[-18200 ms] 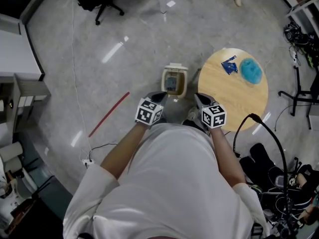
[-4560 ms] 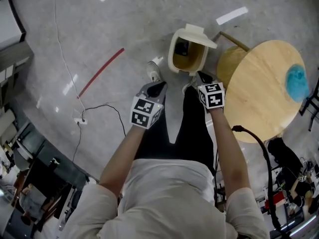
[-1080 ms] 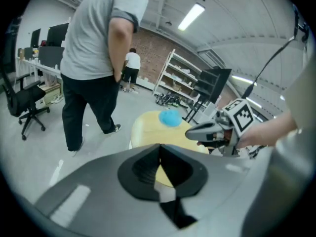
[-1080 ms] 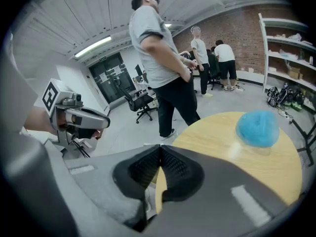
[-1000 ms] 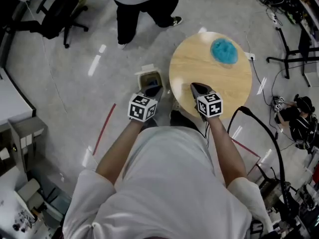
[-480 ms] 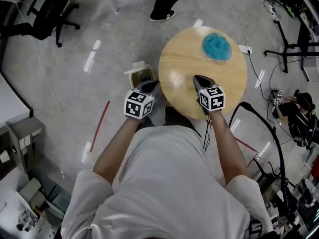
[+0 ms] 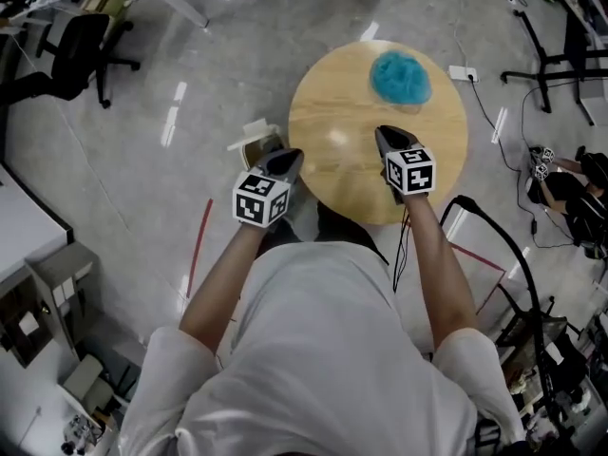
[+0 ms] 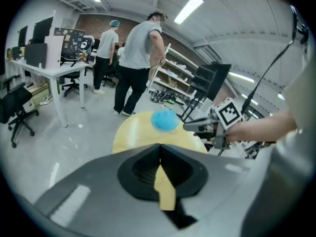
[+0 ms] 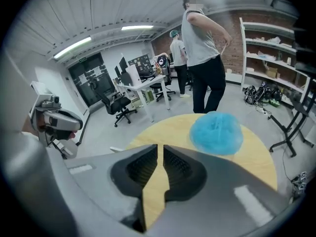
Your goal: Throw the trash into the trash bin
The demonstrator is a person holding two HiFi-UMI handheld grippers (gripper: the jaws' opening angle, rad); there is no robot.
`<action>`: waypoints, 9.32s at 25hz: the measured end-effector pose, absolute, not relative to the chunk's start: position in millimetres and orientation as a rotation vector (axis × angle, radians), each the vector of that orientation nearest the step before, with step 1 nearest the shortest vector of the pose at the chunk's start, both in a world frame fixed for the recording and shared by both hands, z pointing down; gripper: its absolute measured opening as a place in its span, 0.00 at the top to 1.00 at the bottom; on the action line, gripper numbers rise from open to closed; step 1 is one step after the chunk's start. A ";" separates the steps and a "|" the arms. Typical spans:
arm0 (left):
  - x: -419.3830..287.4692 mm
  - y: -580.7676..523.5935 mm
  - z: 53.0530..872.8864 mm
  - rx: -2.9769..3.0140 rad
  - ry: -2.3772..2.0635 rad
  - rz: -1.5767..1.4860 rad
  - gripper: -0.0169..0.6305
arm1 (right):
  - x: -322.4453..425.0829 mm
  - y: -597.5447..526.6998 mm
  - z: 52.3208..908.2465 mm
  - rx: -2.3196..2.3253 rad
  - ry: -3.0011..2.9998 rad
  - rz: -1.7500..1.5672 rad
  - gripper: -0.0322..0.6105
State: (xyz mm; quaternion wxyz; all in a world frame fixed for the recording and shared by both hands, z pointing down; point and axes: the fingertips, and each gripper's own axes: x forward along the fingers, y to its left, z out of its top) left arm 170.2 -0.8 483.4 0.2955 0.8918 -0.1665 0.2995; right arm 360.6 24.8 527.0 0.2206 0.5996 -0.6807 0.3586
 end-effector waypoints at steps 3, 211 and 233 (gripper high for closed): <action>186.6 -4.3 481.1 2.382 -0.416 0.810 0.97 | 376.9 24.0 529.4 1.686 -1.858 1.008 0.88; -211.5 0.9 644.3 1.871 -1.070 0.609 0.97 | -38.1 -1.2 725.6 0.943 -1.934 0.987 0.95; -207.6 20.0 767.5 1.868 -1.020 0.681 0.97 | -43.6 8.9 872.5 0.960 -1.855 1.107 0.95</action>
